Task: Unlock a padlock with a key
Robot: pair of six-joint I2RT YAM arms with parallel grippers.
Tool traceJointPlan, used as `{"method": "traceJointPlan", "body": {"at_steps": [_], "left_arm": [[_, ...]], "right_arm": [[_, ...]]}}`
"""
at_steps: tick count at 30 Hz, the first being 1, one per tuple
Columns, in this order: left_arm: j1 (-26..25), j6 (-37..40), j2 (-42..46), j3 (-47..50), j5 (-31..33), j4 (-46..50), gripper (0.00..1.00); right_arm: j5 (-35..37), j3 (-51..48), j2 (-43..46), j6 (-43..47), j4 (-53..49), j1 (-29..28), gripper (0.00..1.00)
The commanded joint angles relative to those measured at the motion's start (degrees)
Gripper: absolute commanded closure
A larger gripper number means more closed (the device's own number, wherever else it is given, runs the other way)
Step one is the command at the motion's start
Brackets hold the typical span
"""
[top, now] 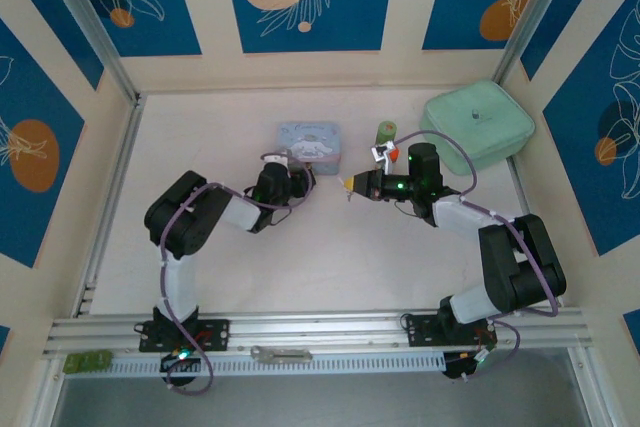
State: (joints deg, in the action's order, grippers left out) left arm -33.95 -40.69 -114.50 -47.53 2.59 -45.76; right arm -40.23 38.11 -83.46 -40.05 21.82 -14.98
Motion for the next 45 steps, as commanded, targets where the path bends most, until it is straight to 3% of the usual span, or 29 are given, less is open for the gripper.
{"method": "traceJointPlan", "body": {"at_steps": [1,11,15,20,24,32,38,45], "left_arm": [[-2.4,-2.4,0.5,-0.1,0.2,6.5,0.53],[-3.3,-3.8,-2.5,-2.9,-2.0,7.8,0.54],[-3.2,-3.3,-4.4,-4.9,-1.9,9.1,0.59],[-3.2,-4.3,-6.5,-6.0,-1.9,8.9,0.75],[-3.2,-4.0,-7.1,-6.4,-1.4,9.6,0.8],[-2.8,-5.0,-7.7,-7.0,-2.6,8.5,1.0],[-0.8,-13.5,-2.2,-1.6,-8.9,1.0,1.0],[0.0,-26.0,2.8,3.0,-15.6,-8.7,1.0]], "right_arm": [[0.4,-0.8,0.6,0.1,0.9,0.4,1.0],[0.3,-1.2,-0.3,-0.5,2.2,0.5,1.0],[0.4,-1.7,-0.1,-0.6,2.5,0.6,1.0],[0.6,-2.0,-0.1,-0.6,2.5,0.9,1.0],[0.8,-2.1,0.0,-0.7,2.5,1.1,1.0],[1.1,-2.6,-0.4,-0.7,2.6,1.3,1.0],[-0.8,-2.8,-4.2,-2.6,3.5,1.6,1.0],[-4.6,-3.9,-13.6,-11.8,16.8,1.4,1.0]]}}
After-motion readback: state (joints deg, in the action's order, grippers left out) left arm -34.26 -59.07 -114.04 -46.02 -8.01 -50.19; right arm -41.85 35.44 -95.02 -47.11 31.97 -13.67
